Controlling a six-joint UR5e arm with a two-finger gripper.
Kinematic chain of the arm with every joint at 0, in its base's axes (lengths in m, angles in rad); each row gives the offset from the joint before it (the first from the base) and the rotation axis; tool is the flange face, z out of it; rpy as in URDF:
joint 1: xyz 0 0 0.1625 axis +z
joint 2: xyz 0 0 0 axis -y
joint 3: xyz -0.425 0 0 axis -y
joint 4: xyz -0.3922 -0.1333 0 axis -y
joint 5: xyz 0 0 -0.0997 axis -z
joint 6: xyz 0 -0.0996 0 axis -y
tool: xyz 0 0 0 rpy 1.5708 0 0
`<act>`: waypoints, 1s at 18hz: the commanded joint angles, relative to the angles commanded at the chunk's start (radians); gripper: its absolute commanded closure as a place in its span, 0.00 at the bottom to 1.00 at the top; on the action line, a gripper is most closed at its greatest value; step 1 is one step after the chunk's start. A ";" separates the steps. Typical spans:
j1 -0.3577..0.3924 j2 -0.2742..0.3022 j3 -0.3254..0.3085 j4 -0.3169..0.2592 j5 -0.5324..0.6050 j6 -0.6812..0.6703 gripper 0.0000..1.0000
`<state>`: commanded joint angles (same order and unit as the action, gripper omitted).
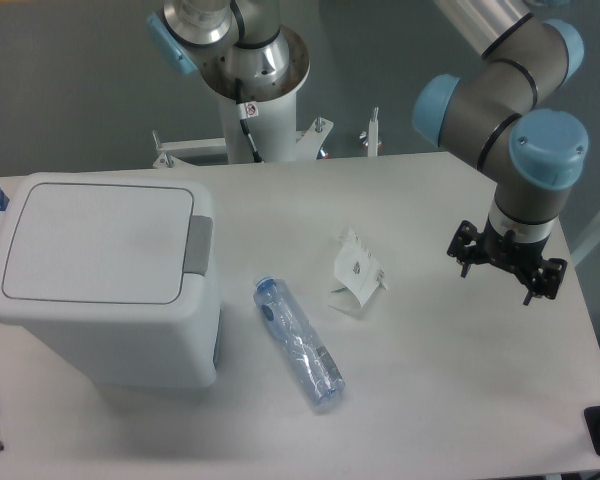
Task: Open the trash can
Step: 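Move the gripper over the table toward the trash can's grey button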
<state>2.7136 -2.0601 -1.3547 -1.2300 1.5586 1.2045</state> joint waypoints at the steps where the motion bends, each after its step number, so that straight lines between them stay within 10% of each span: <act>1: -0.003 -0.006 0.015 -0.025 -0.018 -0.031 0.00; 18: -0.155 0.066 0.141 -0.347 -0.215 -0.485 0.00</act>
<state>2.5588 -1.9942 -1.2136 -1.5768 1.3439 0.7197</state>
